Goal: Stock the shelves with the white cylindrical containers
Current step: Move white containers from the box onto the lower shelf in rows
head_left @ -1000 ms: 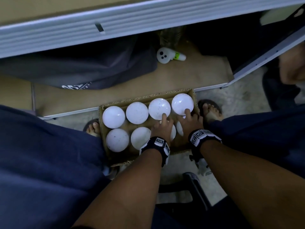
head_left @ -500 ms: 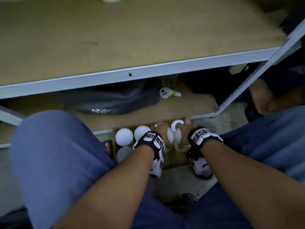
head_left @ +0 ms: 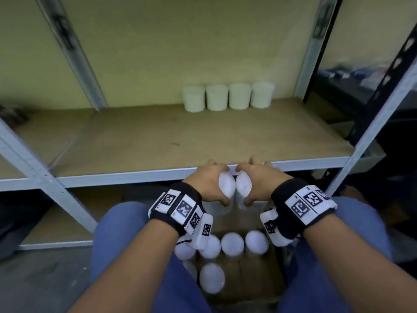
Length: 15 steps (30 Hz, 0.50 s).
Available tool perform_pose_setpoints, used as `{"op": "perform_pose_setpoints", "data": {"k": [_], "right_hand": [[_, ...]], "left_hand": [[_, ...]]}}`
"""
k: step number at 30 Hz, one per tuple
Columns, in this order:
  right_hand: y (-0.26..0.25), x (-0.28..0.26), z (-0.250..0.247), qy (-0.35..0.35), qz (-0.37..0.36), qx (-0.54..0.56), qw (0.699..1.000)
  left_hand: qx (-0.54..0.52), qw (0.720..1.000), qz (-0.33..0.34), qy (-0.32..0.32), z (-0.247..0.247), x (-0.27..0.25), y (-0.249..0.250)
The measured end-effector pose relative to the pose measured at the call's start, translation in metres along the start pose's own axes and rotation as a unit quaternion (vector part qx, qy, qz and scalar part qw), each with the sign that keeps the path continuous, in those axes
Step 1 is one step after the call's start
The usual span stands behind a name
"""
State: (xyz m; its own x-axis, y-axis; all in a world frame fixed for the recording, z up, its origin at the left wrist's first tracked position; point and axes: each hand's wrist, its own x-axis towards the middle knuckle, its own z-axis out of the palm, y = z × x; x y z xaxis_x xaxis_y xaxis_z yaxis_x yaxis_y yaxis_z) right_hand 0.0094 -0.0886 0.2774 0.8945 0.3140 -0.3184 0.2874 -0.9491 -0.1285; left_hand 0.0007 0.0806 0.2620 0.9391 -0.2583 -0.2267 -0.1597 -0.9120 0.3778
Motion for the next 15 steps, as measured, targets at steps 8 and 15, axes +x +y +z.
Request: {"op": "perform_pose_setpoints", "data": {"k": [8, 15], "right_hand": [[-0.023, 0.001, -0.068, 0.093, -0.041, 0.07, 0.992], [-0.027, 0.033, -0.089, 0.14, -0.047, 0.104, 0.984]], "left_hand": [[-0.027, 0.995, 0.001, 0.1, -0.082, -0.021, -0.008], [-0.066, 0.987, -0.031, 0.146, -0.1, 0.0, -0.019]]}}
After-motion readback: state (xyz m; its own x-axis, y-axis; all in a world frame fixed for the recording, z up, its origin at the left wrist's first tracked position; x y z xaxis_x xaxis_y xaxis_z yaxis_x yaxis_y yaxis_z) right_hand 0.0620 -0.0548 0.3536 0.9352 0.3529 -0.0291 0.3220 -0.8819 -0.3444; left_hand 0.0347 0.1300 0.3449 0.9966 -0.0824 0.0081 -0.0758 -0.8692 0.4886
